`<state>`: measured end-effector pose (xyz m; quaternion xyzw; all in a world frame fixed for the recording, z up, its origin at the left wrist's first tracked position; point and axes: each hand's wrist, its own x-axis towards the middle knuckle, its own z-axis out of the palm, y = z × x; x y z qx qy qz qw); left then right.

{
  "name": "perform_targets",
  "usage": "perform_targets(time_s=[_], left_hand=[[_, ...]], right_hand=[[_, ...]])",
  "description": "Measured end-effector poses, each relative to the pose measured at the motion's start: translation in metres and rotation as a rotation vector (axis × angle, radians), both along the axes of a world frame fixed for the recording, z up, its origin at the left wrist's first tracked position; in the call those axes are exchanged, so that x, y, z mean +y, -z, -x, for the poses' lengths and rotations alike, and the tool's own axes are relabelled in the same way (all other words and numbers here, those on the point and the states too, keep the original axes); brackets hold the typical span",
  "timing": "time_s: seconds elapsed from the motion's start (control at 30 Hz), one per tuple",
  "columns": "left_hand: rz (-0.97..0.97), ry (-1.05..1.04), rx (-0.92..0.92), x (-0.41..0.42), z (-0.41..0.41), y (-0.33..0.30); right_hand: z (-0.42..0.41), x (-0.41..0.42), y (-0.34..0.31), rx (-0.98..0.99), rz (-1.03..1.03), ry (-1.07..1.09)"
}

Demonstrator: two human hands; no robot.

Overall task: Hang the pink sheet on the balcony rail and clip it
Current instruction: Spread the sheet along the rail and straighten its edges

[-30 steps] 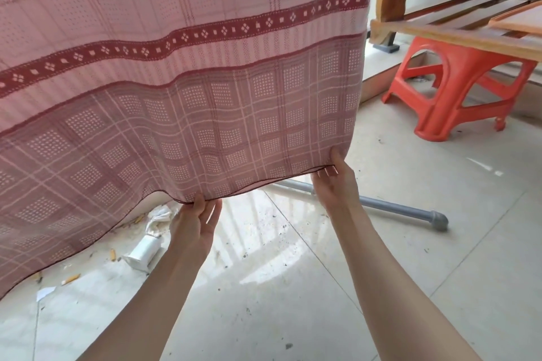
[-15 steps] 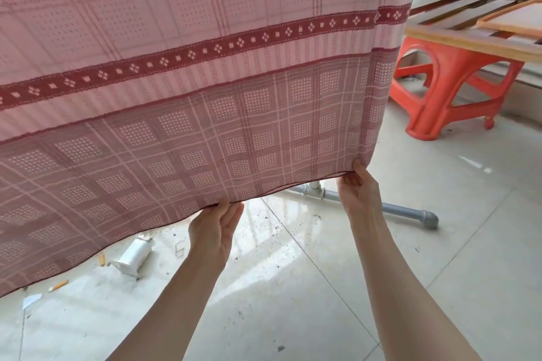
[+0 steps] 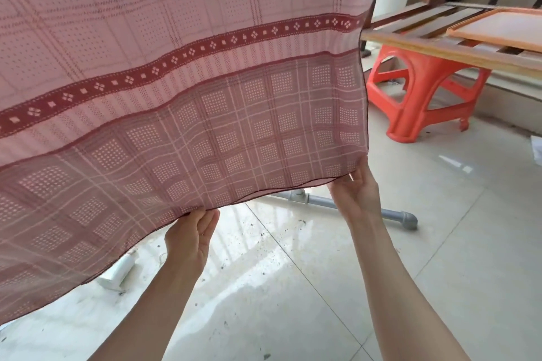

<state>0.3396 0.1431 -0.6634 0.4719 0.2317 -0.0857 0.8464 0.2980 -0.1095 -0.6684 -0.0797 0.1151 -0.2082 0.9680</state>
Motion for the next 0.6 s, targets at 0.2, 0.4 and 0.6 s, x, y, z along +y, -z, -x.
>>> perform_targets(time_s=[0.2,0.4,0.6], left_hand=[[-0.011,-0.018,-0.005,0.002,-0.005,-0.002],[-0.014,-0.06,0.01,0.004,-0.012,-0.002],[-0.037,-0.048,0.0,0.005,-0.017,-0.001]], right_hand=[[0.002,-0.008,0.017,0.018,0.046,0.026],[-0.001,-0.006,0.03,0.128,0.17,0.043],[-0.012,-0.008,0.034,0.222,0.163,0.087]])
